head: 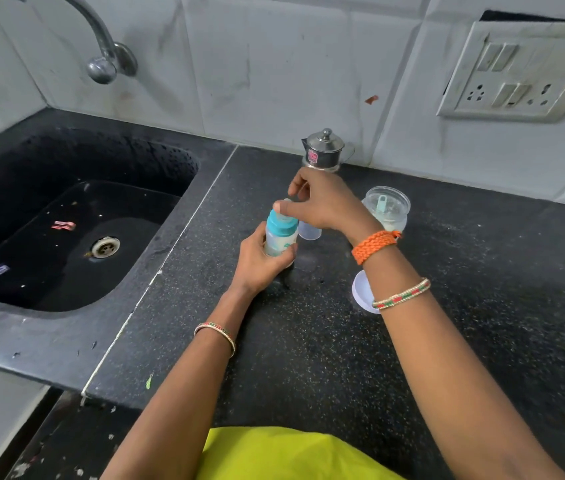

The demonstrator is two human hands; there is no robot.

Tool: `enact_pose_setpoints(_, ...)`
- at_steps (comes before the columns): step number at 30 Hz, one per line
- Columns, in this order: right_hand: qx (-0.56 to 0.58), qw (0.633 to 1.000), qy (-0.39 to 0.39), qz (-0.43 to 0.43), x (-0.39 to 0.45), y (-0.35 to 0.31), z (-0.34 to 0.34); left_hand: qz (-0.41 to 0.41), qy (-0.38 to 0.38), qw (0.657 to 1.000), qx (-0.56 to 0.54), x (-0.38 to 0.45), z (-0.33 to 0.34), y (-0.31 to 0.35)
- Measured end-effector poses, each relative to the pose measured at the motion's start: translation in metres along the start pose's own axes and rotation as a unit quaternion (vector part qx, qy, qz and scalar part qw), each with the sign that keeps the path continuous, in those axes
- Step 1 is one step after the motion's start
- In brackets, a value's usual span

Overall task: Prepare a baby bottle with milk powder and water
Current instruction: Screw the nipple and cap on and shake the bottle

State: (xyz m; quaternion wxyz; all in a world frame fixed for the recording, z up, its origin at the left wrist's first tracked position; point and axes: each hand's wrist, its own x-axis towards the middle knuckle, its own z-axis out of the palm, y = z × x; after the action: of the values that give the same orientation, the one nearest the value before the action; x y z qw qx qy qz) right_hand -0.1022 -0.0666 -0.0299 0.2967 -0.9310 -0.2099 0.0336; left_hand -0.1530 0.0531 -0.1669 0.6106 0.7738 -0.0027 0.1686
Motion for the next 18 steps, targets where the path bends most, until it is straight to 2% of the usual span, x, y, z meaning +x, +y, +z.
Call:
enact_pose_setpoints(3,0.136,0.987,-0.085,0.021,-0.011,0.015,0.016,0.002,0.001,1.000,-0.003,0.000,0.001,-0.001)
enact_pose_setpoints(5,0.198,0.977,-0.084,0.004,-0.018,0.021,0.030,0.003,0.004,1.000,-0.002,0.000,0.001,-0.001)
enact_pose_setpoints(7,0.232,0.972,-0.041,-0.004,-0.021,0.027,0.040,0.006,0.001,1.000,-0.002,0.000,0.001,-0.001)
enact_pose_setpoints(13,0.140,0.987,0.082,0.004,-0.018,0.021,0.048,0.009,-0.003,1.000,0.011,0.002,0.000,-0.003)
enact_pose_setpoints(18,0.126,0.988,0.086,-0.005,-0.017,0.017,0.046,0.008,-0.004,1.000,0.010,0.002,0.001,-0.005)
